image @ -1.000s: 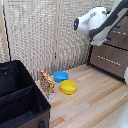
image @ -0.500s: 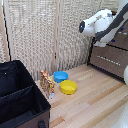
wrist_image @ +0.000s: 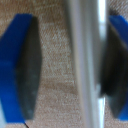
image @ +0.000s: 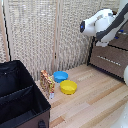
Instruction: With caution, bring your gripper towards the upper drawer's hold. Grasp the drawer hold tightly with your gripper tool. Pull the drawer in your direction to reveal the contents of the top drawer.
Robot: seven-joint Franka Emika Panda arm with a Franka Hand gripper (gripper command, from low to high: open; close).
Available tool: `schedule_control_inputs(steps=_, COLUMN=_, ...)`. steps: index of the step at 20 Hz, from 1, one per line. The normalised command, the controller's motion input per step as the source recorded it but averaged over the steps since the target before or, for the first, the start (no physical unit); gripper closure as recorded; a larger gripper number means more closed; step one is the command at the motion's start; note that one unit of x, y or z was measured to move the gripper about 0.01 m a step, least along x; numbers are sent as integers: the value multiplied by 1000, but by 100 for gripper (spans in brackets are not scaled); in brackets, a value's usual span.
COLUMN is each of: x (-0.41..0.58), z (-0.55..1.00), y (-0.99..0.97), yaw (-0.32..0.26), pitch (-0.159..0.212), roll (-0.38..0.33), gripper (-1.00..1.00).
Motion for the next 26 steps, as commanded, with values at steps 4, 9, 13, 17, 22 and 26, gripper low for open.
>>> schedule_control_inputs(steps=4, x=0, z=-25, y=364, yaw=33, pitch=0, roll=-21, gripper=100)
schedule_control_inputs(steps=9, x=42, z=-75, y=747, yaw=28, pitch=0, roll=-73, gripper=100)
schedule_control_inputs(steps=13, x=121, z=-189, y=980, yaw=0, pitch=0, roll=-19, gripper=100)
schedule_control_inputs(steps=17, x=101, z=-271, y=1000, yaw=0, pitch=0, roll=-20, gripper=100)
schedule_control_inputs(steps=22, x=103, z=-275, y=1000, yaw=0, pitch=0, roll=-16, gripper=100)
schedule_control_inputs(steps=26, x=72, z=-128, y=583, yaw=0, pitch=0, roll=2, gripper=100)
